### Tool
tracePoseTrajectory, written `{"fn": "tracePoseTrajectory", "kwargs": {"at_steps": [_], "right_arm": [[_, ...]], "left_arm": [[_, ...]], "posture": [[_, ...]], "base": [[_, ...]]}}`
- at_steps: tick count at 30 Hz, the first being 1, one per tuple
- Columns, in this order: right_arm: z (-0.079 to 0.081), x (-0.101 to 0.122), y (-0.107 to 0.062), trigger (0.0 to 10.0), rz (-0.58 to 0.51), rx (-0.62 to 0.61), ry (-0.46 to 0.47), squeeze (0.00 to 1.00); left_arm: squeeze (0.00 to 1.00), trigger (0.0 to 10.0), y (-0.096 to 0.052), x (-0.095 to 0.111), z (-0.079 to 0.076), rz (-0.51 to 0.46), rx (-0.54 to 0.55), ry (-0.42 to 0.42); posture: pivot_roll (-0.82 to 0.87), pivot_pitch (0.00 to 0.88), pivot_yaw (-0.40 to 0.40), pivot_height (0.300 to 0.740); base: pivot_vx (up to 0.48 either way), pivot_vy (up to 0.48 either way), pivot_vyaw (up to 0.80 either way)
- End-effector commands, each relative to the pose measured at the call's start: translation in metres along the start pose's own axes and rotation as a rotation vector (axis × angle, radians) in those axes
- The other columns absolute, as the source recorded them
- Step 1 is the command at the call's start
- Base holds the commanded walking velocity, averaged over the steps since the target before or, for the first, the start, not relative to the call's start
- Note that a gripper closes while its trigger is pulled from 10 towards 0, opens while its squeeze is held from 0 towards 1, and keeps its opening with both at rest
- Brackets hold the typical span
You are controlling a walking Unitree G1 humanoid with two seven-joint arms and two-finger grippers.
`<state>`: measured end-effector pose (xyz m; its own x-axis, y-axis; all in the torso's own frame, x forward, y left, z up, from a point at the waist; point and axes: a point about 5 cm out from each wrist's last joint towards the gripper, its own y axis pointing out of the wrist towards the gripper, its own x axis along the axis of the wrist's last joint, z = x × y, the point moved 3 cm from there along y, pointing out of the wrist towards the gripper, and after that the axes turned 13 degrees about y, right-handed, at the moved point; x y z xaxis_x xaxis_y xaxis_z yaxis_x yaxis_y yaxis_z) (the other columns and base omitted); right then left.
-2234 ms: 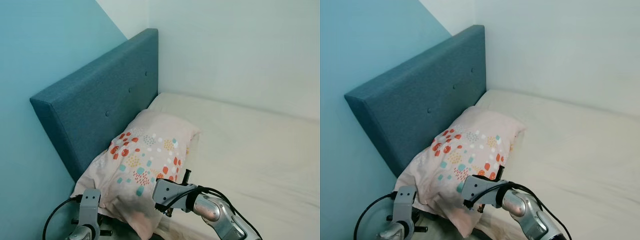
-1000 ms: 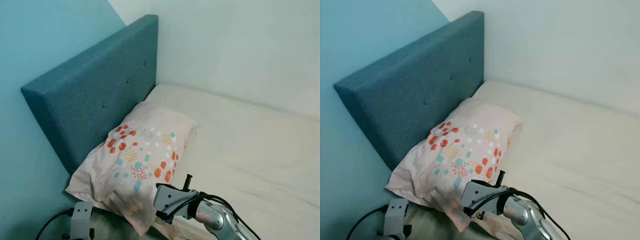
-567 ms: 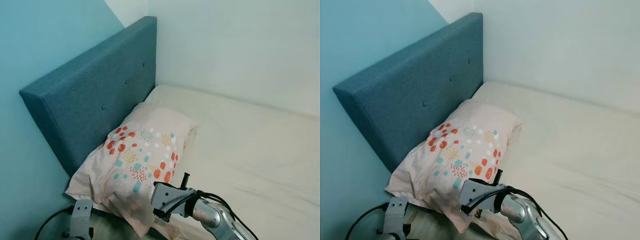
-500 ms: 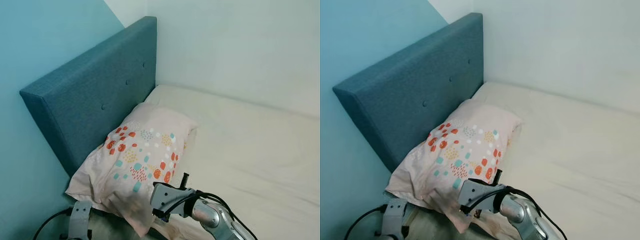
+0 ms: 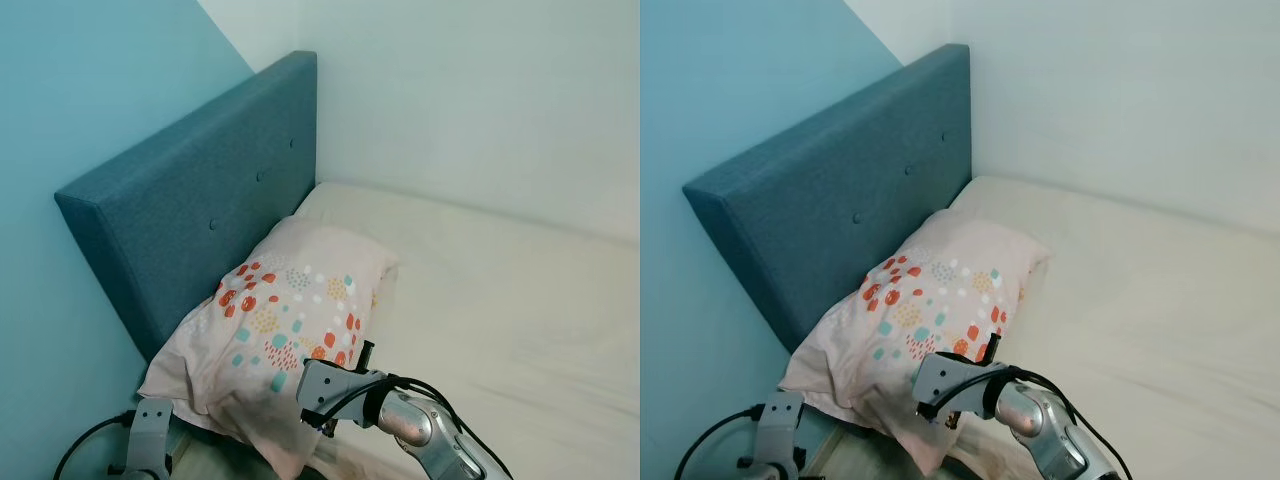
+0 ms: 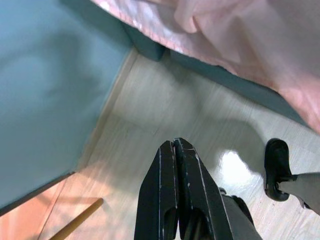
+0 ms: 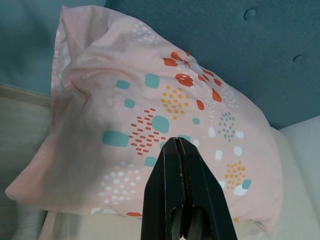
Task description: Clean up the room
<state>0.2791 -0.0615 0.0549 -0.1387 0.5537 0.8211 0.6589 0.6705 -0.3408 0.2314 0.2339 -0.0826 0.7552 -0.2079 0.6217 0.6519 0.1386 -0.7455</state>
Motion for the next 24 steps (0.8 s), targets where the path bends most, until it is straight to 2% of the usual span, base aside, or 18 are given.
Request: {"fn": "tracePoseTrajectory", "kwargs": {"at_steps": [1, 8, 10, 12, 13, 15, 20, 24], "right_arm": [[0.0, -0.001, 0.001, 10.0, 0.001, 0.003, 0.007, 0.0], [0.0, -0.002, -0.001, 10.0, 0.0, 0.004, 0.01, 0.0], [-0.001, -0.004, -0.003, 10.0, 0.001, 0.005, 0.01, 0.0], [-0.001, -0.004, -0.003, 10.0, 0.001, 0.005, 0.01, 0.0], [-0.002, -0.004, -0.003, 10.0, 0.001, 0.005, 0.009, 0.0], [-0.002, -0.004, -0.003, 10.0, 0.001, 0.005, 0.009, 0.0], [-0.002, -0.006, -0.004, 10.0, 0.002, 0.005, 0.007, 0.0], [-0.002, -0.006, -0.005, 10.0, 0.002, 0.006, 0.007, 0.0]], "left_arm": [[0.0, 10.0, -0.001, -0.005, 0.003, 0.028, 0.007, 0.011], [0.0, 10.0, 0.0, -0.006, -0.002, 0.032, 0.001, 0.003], [0.0, 10.0, -0.002, -0.013, -0.01, 0.05, -0.012, -0.007], [0.0, 10.0, -0.002, -0.013, -0.01, 0.05, -0.012, -0.007], [0.0, 10.0, -0.003, -0.021, -0.013, 0.072, -0.022, 0.001], [0.0, 10.0, -0.003, -0.021, -0.013, 0.072, -0.022, 0.001], [0.0, 10.0, -0.008, -0.04, -0.017, 0.125, -0.034, 0.017], [0.0, 10.0, -0.009, -0.045, -0.018, 0.14, -0.04, 0.03]], "posture": [[-0.09, 0.006, 0.013, 0.74], [-0.09, 0.01, -0.006, 0.74], [-0.09, 0.013, -0.016, 0.74], [-0.09, 0.013, -0.016, 0.74], [-0.09, 0.013, -0.017, 0.74], [-0.09, 0.013, -0.017, 0.74], [-0.1, 0.01, -0.016, 0.74], [-0.1, 0.01, -0.013, 0.74]], "base": [[0.0, 0.0, 0.0], [0.0, 0.0, 0.0], [0.0, 0.0, 0.0], [0.0, 0.0, 0.0], [0.0, 0.0, 0.0], [0.0, 0.0, 0.0], [0.0, 0.0, 0.0], [0.0, 0.0, 0.0]]}}
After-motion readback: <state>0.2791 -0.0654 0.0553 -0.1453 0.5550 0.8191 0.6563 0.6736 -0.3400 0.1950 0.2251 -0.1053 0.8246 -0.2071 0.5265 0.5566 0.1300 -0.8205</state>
